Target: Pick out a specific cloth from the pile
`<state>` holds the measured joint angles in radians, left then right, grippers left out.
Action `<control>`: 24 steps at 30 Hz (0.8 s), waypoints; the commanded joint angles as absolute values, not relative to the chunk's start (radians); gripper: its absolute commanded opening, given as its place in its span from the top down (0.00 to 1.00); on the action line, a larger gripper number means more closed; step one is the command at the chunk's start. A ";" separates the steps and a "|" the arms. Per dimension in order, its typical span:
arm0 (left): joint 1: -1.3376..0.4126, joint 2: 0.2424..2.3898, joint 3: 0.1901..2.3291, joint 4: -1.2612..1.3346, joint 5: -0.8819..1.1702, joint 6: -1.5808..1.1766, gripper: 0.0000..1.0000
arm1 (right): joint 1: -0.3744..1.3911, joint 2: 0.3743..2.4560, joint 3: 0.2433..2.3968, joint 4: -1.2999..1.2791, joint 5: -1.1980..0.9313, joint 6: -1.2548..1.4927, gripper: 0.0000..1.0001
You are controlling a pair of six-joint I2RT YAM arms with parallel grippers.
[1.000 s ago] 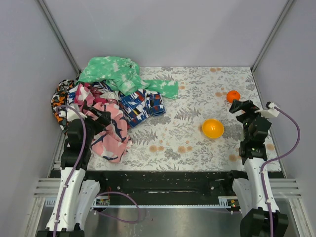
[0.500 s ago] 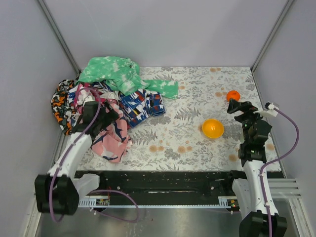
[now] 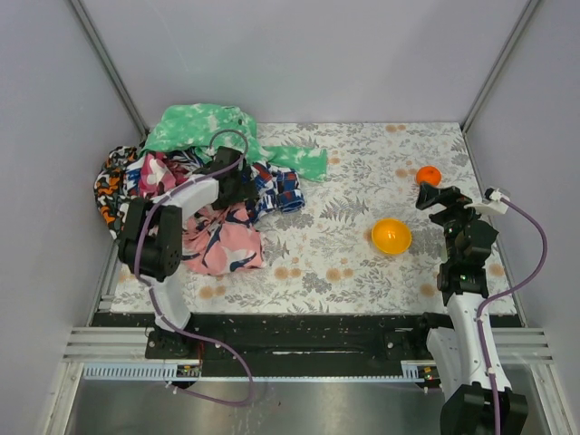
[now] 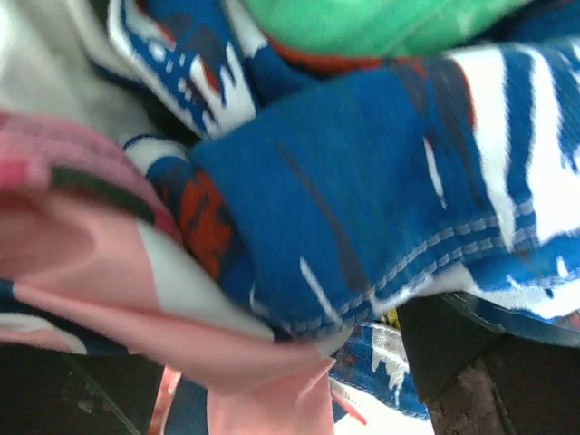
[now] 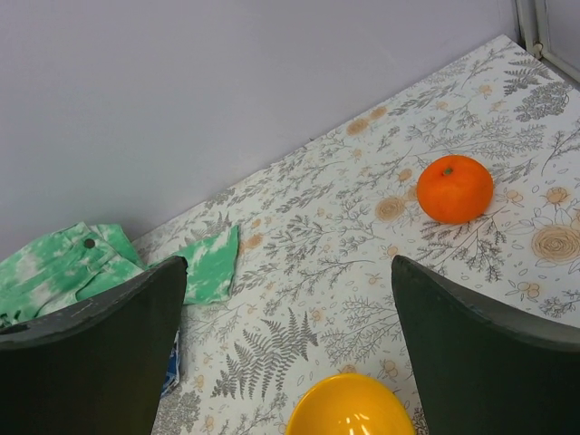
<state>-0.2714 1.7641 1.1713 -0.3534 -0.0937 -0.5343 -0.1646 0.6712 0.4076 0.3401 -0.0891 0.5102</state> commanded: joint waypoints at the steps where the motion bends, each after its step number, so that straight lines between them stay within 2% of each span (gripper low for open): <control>1: -0.298 1.972 1.420 -0.438 -0.204 -0.531 0.01 | -0.160 0.678 0.403 0.403 -0.069 0.495 0.01; 2: -0.304 2.035 1.478 -0.480 -0.218 -0.528 0.10 | -0.161 0.678 0.402 0.403 -0.066 0.494 0.01; 3: -0.307 2.075 1.524 -0.512 -0.228 -0.525 0.37 | -0.160 0.681 0.400 0.405 -0.063 0.494 0.01; 6: -0.310 2.147 1.650 -0.570 -0.238 -0.517 0.95 | -0.160 0.681 0.399 0.408 -0.055 0.492 0.01; 7: -0.310 2.157 1.698 -0.589 -0.244 -0.505 1.00 | -0.160 0.680 0.400 0.408 -0.055 0.492 0.01; 12: -0.310 2.083 1.922 -0.623 -0.264 -0.413 1.00 | -0.160 0.680 0.399 0.411 -0.054 0.494 0.01; 17: -0.310 1.924 2.045 -0.502 -0.238 -0.341 1.00 | -0.160 0.661 0.394 0.413 -0.055 0.502 0.01; 21: -0.305 1.853 2.098 -0.394 -0.354 -0.304 1.00 | -0.160 0.641 0.388 0.408 -0.040 0.506 0.01; 24: -0.279 1.881 2.167 -0.371 -0.468 -0.270 1.00 | -0.160 0.630 0.384 0.408 -0.026 0.509 0.01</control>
<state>-0.3145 1.9816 2.0090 -0.6403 -0.2680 -0.3477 -0.1646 0.6529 0.3862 0.3550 -0.0643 0.5102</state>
